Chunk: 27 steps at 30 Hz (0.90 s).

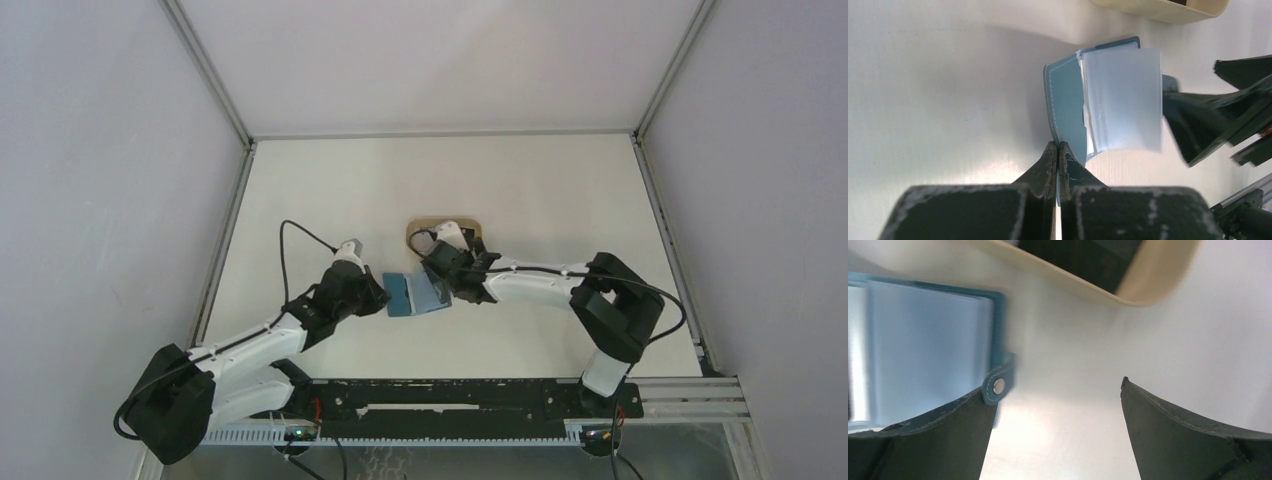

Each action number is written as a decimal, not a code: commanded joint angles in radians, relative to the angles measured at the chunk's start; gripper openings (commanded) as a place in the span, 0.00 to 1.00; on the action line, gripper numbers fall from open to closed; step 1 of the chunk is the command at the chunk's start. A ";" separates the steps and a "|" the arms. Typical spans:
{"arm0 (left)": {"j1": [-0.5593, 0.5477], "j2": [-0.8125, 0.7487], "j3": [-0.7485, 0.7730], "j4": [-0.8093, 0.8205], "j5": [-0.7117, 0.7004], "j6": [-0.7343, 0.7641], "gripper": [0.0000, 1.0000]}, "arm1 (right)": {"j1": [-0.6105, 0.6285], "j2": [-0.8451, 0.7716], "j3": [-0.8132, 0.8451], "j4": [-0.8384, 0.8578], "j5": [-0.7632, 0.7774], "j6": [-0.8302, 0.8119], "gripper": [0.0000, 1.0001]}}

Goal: Take the credit cards out of the card holder

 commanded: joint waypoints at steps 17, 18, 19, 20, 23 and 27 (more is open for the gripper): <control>0.004 -0.008 -0.202 0.485 0.036 -0.032 0.00 | -0.170 -0.498 -0.214 0.302 -0.546 0.016 1.00; 0.004 -0.015 -0.211 0.513 0.046 -0.032 0.00 | -0.178 -0.506 -0.230 0.336 -0.618 0.019 1.00; 0.005 -0.021 -0.221 0.543 0.054 -0.031 0.00 | -0.183 -0.506 -0.242 0.369 -0.679 0.023 1.00; 0.005 -0.031 -0.232 0.566 0.059 -0.029 0.00 | -0.190 -0.502 -0.248 0.393 -0.741 0.029 1.00; 0.005 -0.065 -0.253 0.613 0.060 -0.021 0.00 | -0.198 -0.454 -0.251 0.469 -0.899 0.058 1.00; 0.005 -0.129 -0.275 0.649 0.098 -0.008 0.00 | -0.214 -0.367 -0.267 0.554 -0.975 0.123 1.00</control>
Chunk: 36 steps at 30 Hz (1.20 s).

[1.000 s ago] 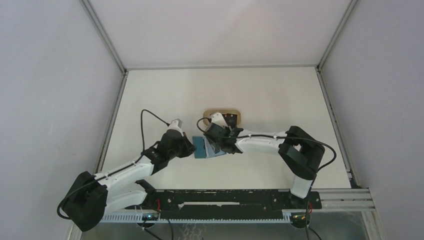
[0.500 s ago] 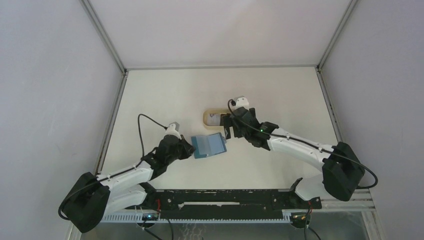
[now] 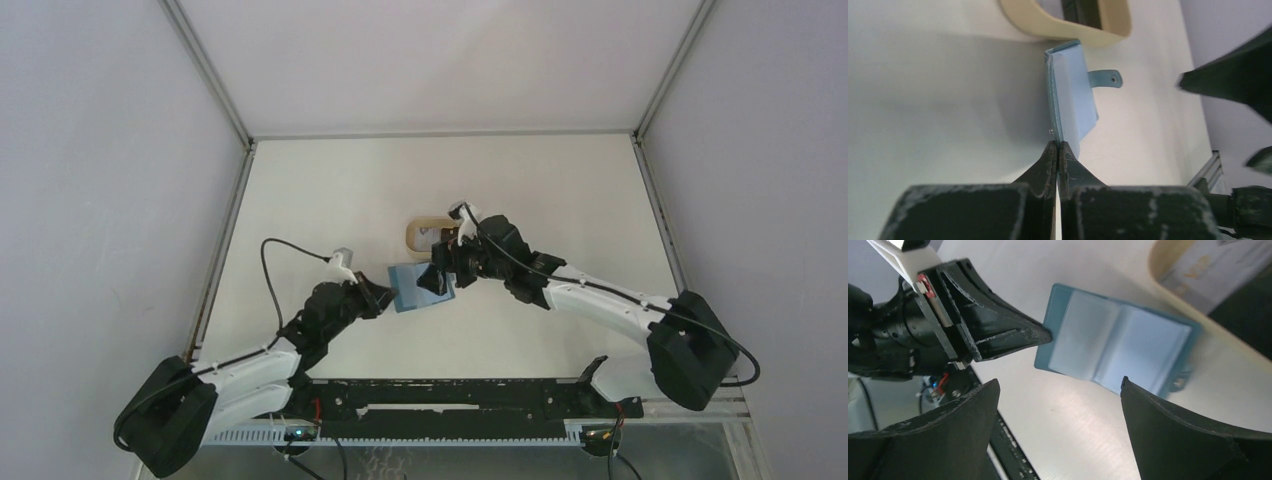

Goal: Take the credit cards out of the card holder

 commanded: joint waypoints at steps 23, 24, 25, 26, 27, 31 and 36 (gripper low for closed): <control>0.014 -0.277 0.170 -0.286 0.022 0.094 0.00 | -0.011 -0.133 -0.059 0.157 0.158 0.066 0.99; 0.015 -0.282 0.171 -0.281 0.027 0.094 0.00 | -0.013 -0.146 -0.059 0.152 0.152 0.059 1.00; 0.015 -0.285 0.171 -0.265 0.036 0.093 0.00 | -0.015 -0.152 -0.059 0.148 0.140 0.057 1.00; 0.015 -0.287 0.170 -0.248 0.047 0.091 0.00 | -0.017 -0.152 -0.060 0.146 0.118 0.059 1.00; 0.015 -0.289 0.167 -0.228 0.061 0.089 0.00 | -0.019 -0.144 -0.060 0.150 0.087 0.058 1.00; 0.014 -0.296 0.143 -0.131 0.114 0.083 0.00 | -0.028 -0.082 -0.084 0.259 -0.109 0.073 0.99; 0.015 -0.312 0.140 -0.044 0.196 0.079 0.00 | -0.085 -0.026 -0.131 0.475 -0.318 0.171 0.99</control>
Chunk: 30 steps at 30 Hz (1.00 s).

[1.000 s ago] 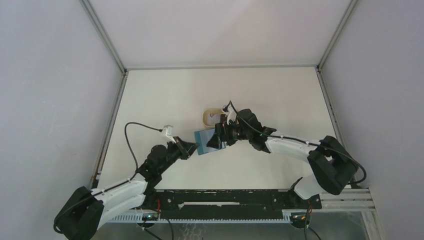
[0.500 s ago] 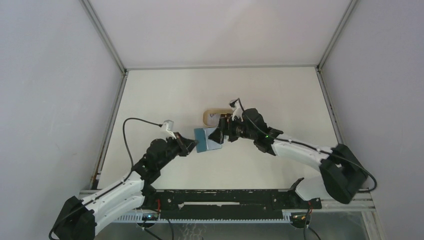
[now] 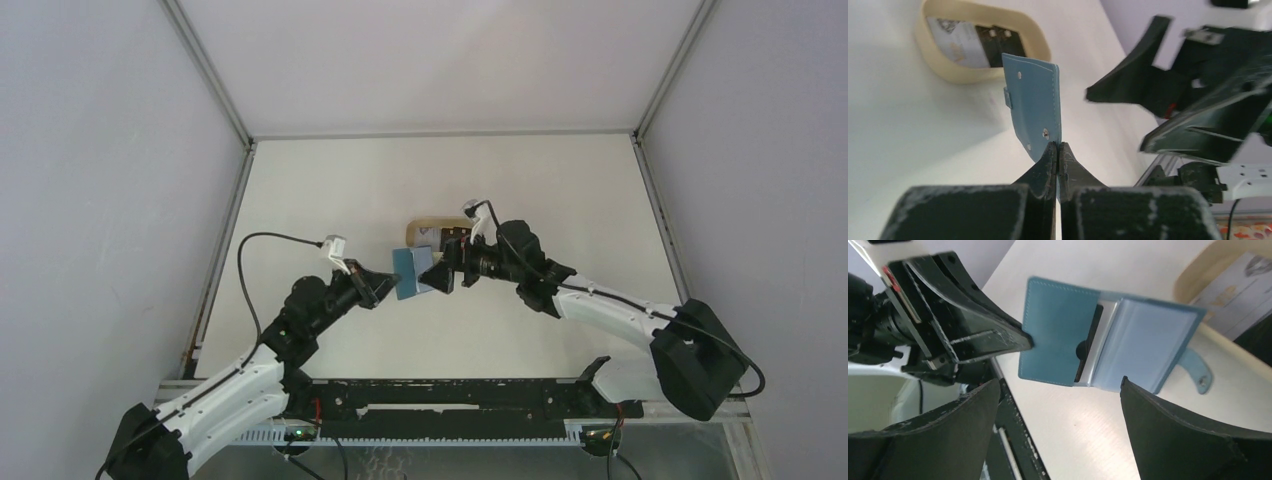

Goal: Take the credit cards out of the card holder

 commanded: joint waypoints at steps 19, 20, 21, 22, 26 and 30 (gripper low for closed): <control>0.006 0.009 0.023 0.401 0.249 -0.065 0.00 | -0.088 0.073 -0.018 0.310 -0.339 0.143 0.92; 0.006 0.013 0.023 0.405 0.250 -0.065 0.00 | -0.088 0.065 -0.018 0.316 -0.348 0.146 0.91; 0.005 0.016 0.025 0.407 0.252 -0.066 0.00 | -0.088 0.059 -0.019 0.324 -0.360 0.148 0.91; 0.006 0.022 0.025 0.409 0.253 -0.066 0.00 | -0.088 0.051 -0.019 0.329 -0.368 0.150 0.90; 0.005 0.041 0.022 0.425 0.256 -0.070 0.00 | -0.088 0.026 -0.021 0.349 -0.398 0.160 0.88; 0.005 0.053 0.015 0.435 0.251 -0.070 0.00 | -0.090 0.008 -0.026 0.372 -0.423 0.181 0.87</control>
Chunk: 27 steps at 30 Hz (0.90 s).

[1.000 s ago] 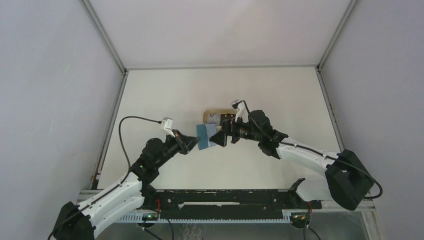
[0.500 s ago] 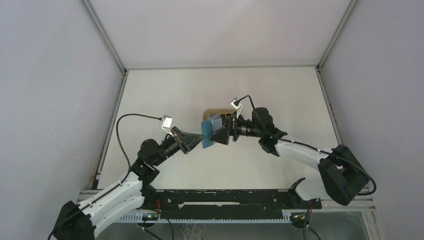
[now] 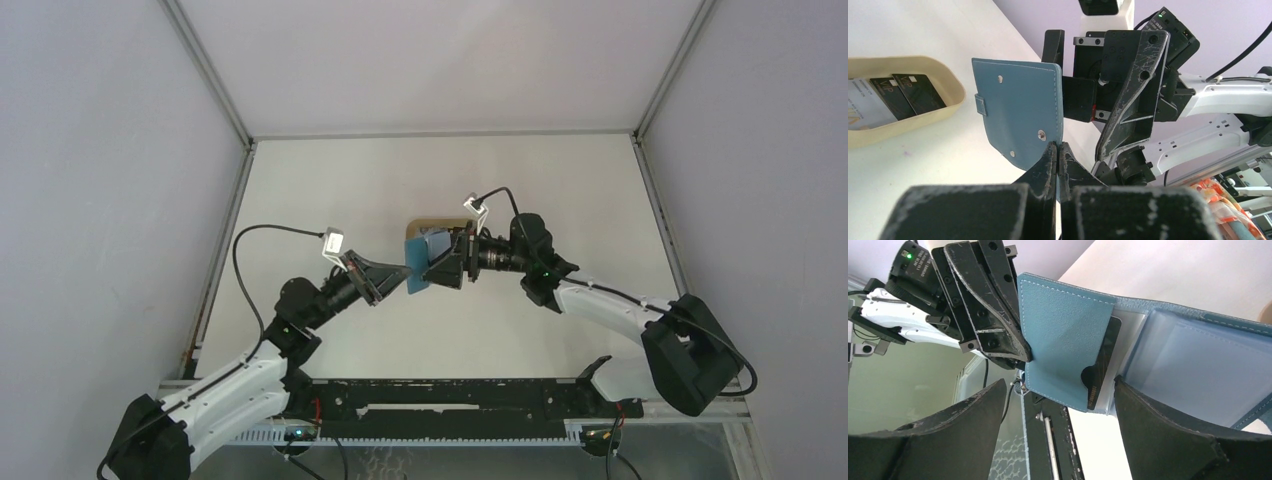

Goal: Take the credit cards out of the card holder

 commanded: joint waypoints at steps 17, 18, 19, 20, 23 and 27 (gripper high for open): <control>0.021 0.022 -0.030 0.082 -0.016 -0.012 0.00 | -0.028 -0.125 -0.021 0.090 -0.051 0.051 0.77; 0.023 0.025 -0.032 0.078 -0.021 -0.011 0.00 | -0.029 -0.128 -0.024 0.089 -0.049 0.051 0.76; 0.023 0.025 -0.034 0.072 -0.027 -0.011 0.00 | -0.030 -0.130 -0.026 0.087 -0.046 0.050 0.75; 0.024 0.026 -0.036 0.067 -0.033 -0.009 0.00 | -0.031 -0.133 -0.028 0.083 -0.041 0.050 0.74; 0.028 0.025 -0.041 0.056 -0.041 -0.008 0.00 | -0.035 -0.140 -0.039 0.076 -0.026 0.046 0.69; 0.032 0.026 -0.043 0.050 -0.043 -0.006 0.00 | -0.037 -0.131 -0.044 0.078 -0.023 0.049 0.53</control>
